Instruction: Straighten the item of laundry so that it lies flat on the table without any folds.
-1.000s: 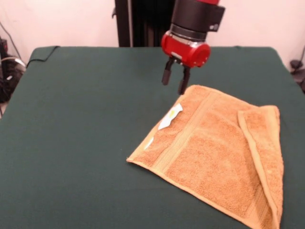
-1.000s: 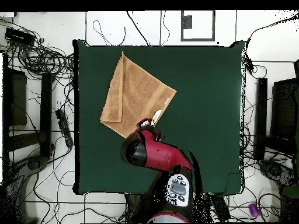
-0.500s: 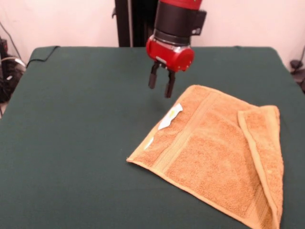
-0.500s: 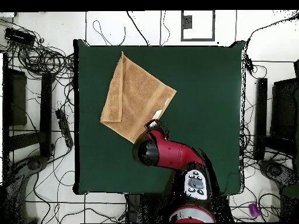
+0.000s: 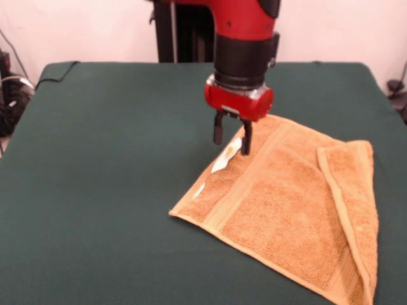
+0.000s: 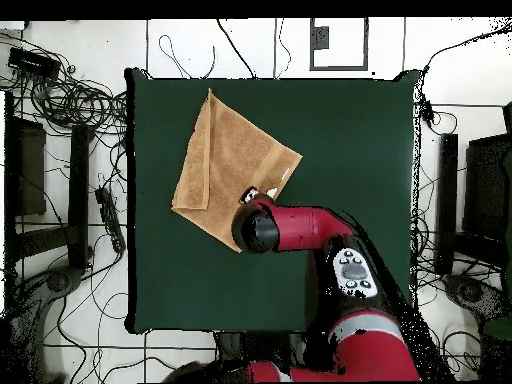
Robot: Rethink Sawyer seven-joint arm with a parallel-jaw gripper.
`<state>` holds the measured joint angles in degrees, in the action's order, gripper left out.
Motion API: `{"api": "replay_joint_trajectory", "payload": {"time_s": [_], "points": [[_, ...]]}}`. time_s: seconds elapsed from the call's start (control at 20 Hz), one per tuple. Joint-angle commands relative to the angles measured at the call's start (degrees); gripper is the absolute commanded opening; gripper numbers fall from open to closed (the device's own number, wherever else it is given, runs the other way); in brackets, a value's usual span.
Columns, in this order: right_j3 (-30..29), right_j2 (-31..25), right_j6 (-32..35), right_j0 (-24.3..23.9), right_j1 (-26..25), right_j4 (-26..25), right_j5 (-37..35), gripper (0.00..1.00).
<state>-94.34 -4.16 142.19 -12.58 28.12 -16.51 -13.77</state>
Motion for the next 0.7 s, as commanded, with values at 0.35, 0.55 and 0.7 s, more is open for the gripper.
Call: {"api": "replay_joint_trajectory", "payload": {"time_s": [0.35,0.55,0.7], "points": [[12.50,-22.64,-27.69,-8.74,-6.53,-9.36,-16.70,1.00],[15.37,-23.47,-30.09,-12.38,-7.43,-9.76,-20.30,1.00],[18.34,-23.99,-32.48,-15.45,-9.49,-10.47,-21.77,1.00]]}}
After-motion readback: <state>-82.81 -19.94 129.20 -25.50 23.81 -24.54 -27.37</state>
